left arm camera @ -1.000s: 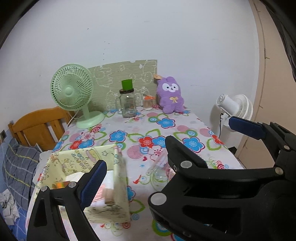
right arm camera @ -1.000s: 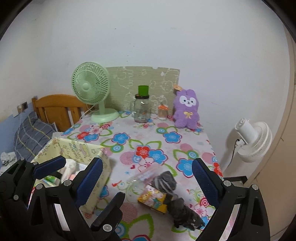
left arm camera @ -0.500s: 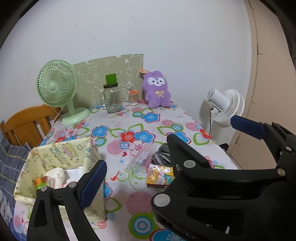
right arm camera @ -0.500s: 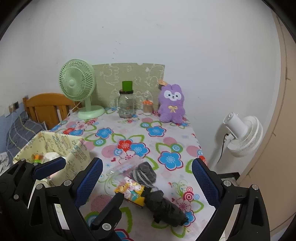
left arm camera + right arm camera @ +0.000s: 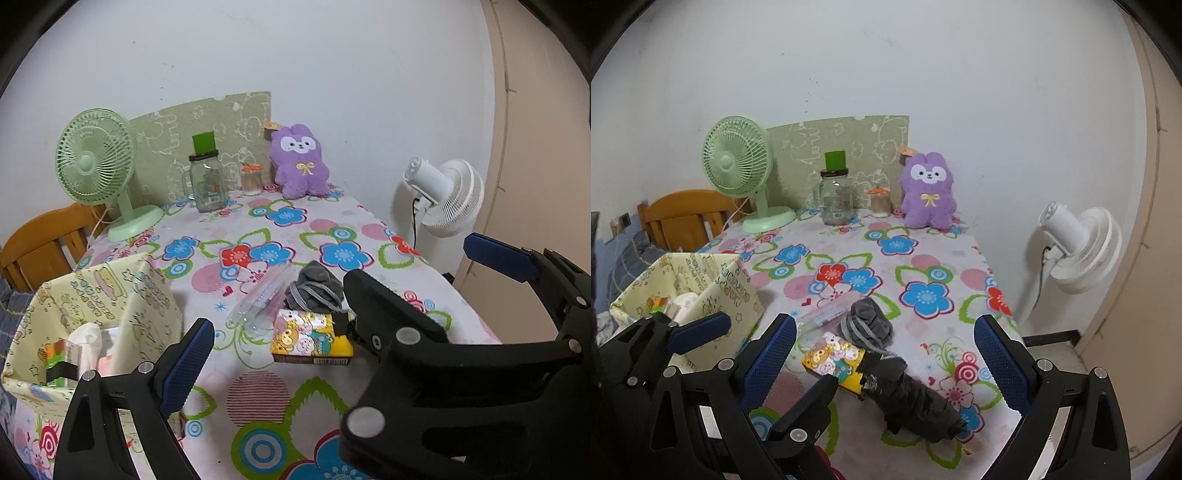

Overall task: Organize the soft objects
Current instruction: 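Grasp the folded black umbrella with the right tool and lift it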

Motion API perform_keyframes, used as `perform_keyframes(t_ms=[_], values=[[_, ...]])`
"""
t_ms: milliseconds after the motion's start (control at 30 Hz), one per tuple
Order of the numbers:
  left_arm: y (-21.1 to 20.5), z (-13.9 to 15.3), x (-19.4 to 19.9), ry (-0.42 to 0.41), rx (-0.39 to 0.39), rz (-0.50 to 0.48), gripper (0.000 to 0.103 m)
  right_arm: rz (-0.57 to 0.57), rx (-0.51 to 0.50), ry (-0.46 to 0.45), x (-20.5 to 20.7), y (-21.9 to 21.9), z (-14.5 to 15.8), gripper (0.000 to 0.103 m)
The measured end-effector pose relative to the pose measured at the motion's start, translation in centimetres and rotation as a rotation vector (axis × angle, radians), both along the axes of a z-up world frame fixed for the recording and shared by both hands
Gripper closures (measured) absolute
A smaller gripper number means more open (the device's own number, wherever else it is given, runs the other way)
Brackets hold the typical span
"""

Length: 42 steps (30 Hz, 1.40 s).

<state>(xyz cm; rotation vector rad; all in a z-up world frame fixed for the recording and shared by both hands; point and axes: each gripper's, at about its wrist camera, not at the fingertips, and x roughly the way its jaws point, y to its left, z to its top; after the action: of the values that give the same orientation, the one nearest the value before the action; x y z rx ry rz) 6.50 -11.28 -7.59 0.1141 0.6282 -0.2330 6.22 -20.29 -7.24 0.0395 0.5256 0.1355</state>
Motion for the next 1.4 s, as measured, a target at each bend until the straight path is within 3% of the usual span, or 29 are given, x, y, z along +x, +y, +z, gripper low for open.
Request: perform_keyframes(t_ms=[300, 833, 933, 1100, 1400], values=[[-1.3, -2.4, 0.0, 0.033, 0.047, -0.087, 0.009, -0.034, 0.011, 0.089, 0.7, -1.9, -3.2, 0.005], [-1.3, -5.6, 2.1, 0.154, 0.082, -0.099, 0.009, -0.014, 0.028, 0.254, 3.2, -3.0, -7.8, 0.005], [-1.4, -5.9, 2.3, 0.167, 0.089, -0.098, 0.009, -0.004, 0.040, 0.280, 3.6, -3.1, -8.3, 0.013], [-1.6, -6.3, 2.4, 0.183, 0.099, -0.102, 0.009, -0.001, 0.073, 0.343, 4.3, -3.3, -9.4, 0.037], [-1.7, -5.6, 2.7, 0.160, 0.117, -0.089, 0.009, -0.031, 0.074, 0.328, 3.9, -4.1, -8.9, 0.048]])
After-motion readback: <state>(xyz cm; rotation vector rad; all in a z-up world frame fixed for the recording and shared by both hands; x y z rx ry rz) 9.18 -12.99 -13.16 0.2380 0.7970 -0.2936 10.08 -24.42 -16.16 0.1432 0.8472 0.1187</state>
